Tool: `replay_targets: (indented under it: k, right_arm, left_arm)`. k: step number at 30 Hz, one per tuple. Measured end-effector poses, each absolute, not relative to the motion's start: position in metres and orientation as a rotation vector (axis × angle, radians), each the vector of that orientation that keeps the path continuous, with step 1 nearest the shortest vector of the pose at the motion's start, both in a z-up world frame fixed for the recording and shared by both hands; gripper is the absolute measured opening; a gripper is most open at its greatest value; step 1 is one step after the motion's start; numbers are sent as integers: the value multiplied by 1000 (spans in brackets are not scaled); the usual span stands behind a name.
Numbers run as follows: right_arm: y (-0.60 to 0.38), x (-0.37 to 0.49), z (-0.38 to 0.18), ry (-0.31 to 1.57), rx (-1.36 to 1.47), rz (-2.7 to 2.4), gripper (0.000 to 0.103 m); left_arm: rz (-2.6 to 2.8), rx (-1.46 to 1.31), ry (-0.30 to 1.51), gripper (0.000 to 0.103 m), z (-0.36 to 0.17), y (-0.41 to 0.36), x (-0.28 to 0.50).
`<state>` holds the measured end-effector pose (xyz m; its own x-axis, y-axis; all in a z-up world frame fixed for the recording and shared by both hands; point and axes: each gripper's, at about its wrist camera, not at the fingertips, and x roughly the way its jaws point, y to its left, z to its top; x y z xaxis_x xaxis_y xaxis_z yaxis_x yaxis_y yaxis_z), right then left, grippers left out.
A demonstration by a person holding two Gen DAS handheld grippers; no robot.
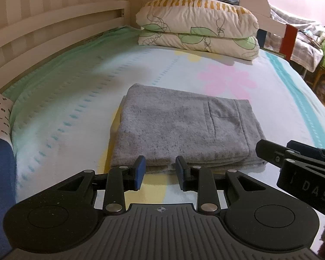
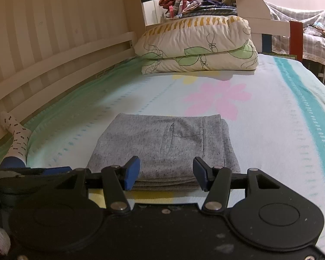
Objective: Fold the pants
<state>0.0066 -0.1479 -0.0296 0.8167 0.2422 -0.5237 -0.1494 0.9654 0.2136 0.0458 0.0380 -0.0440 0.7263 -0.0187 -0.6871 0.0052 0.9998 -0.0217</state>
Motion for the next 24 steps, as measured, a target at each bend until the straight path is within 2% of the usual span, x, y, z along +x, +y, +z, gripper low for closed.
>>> replay_targets:
  k: [24]
  right_arm:
    - [-148, 12, -36, 593, 180, 201, 59]
  left_arm:
    - [-11, 3, 731, 34, -46, 33, 52]
